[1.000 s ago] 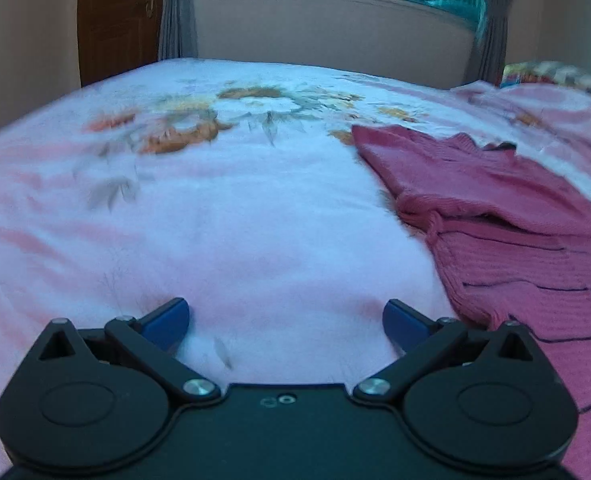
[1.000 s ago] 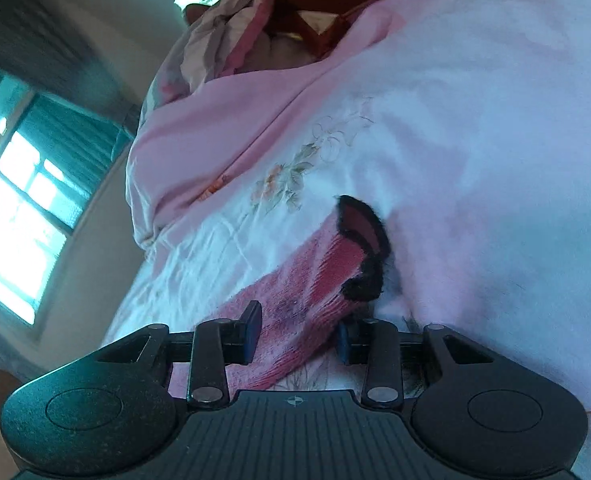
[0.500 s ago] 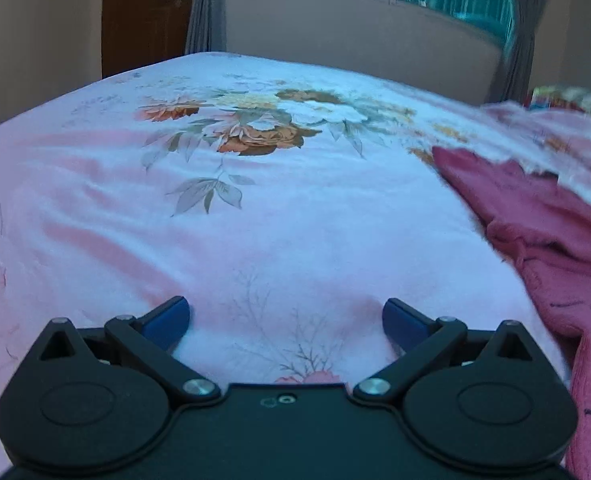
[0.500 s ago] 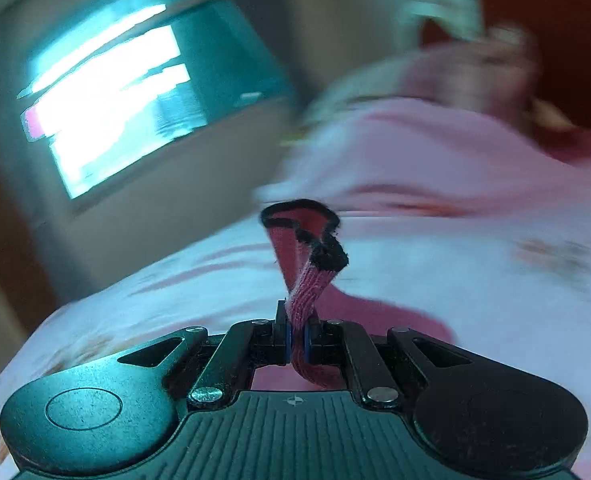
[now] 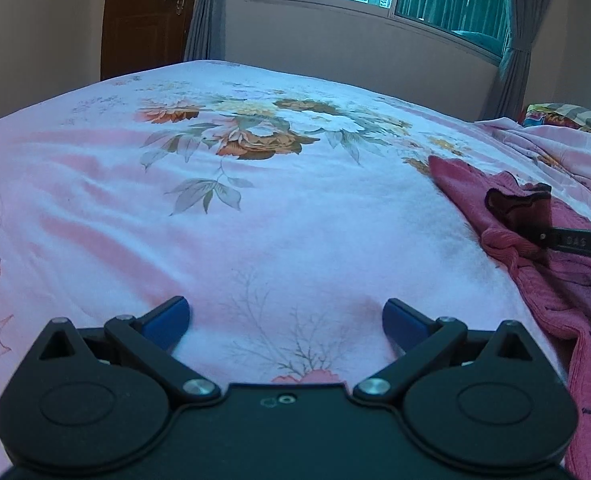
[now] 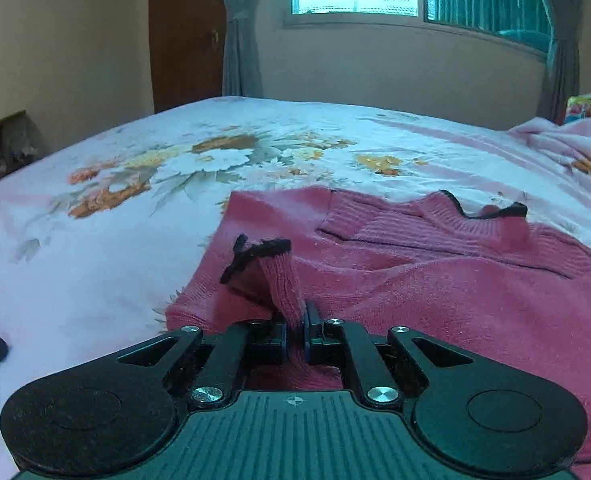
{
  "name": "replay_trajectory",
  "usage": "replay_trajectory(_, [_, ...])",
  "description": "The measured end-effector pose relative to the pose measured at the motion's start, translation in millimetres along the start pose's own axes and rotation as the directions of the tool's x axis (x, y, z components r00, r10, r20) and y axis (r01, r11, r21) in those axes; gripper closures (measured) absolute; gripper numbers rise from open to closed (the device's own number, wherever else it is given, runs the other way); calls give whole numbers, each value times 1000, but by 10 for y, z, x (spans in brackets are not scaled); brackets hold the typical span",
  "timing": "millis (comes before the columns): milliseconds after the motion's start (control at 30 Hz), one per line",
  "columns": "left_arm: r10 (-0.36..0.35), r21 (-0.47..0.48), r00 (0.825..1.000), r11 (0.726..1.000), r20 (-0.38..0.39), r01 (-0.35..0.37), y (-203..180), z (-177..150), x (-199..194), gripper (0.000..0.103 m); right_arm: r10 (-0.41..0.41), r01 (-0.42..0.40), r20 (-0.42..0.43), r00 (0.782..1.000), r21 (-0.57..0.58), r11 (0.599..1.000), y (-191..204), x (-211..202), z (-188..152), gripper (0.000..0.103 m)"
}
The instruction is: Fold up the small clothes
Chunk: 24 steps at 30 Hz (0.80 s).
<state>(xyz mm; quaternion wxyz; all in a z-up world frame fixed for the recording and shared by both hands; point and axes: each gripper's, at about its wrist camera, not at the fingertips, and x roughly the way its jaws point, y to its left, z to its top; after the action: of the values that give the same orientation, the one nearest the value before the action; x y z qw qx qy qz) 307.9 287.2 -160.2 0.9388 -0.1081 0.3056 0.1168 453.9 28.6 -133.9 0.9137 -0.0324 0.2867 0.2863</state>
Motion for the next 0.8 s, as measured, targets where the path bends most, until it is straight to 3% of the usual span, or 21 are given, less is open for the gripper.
replay_trajectory(33, [1, -1, 1000, 1000, 1, -1, -1, -2, -1, 1, 5, -5, -3, 1000, 2, 1000, 9, -7, 19, 96])
replay_trajectory(100, [4, 1, 1000, 1000, 0, -4, -8, 0, 4, 1, 14, -14, 2, 1000, -38, 999, 27, -47, 13, 77])
replay_trajectory(133, [4, 0, 1000, 1000, 1, -4, -7, -2, 2, 1, 10, -9, 9, 1000, -61, 998, 89, -99, 24, 55])
replay_trajectory(167, [3, -4, 1000, 1000, 4, -3, 0, -2, 1, 1, 1, 2, 30, 1000, -82, 997, 125, -139, 10, 49])
replay_trajectory(300, [4, -14, 1000, 1000, 8, -4, 13, -2, -7, 1, 59, -53, 84, 995, -77, 996, 222, -325, 21, 49])
replay_trajectory(367, [10, -15, 1000, 1000, 17, -10, 0, 22, -40, 7, 81, -74, 118, 990, -58, 996, 185, -466, 40, 50])
replay_trajectory(433, [-21, -14, 999, 1000, 34, 21, -42, 94, -81, 27, 53, -55, 139, 989, 8, 998, 6, -656, 53, 50])
replay_trajectory(500, [-93, -63, 995, 993, 42, 96, -136, 195, -54, 33, -10, -9, 163, 987, 114, 993, -339, -896, 18, 50])
replay_trajectory(600, [-219, -78, 975, 972, 39, 221, -489, 353, 67, 57, -120, 58, 171, 978, 327, 943, -1045, -1273, -97, 50])
replay_trajectory(700, [-336, -112, 942, 936, 11, 335, -922, 469, 247, 53, -135, 35, 163, 977, 506, 862, -1623, -1494, -249, 50])
replay_trajectory(733, [-363, -118, 932, 925, 1, 361, -1039, 492, 306, 45, -127, 17, 160, 979, 553, 833, -1759, -1517, -301, 50])
replay_trajectory(767, [-365, -110, 931, 925, 0, 363, -1170, 516, 354, 38, -118, 0, 160, 980, 595, 803, -1885, -1526, -358, 50])
replay_trajectory(800, [-352, -96, 936, 932, 3, 351, -1284, 534, 395, 25, -113, -10, 161, 980, 616, 788, -1967, -1528, -398, 50])
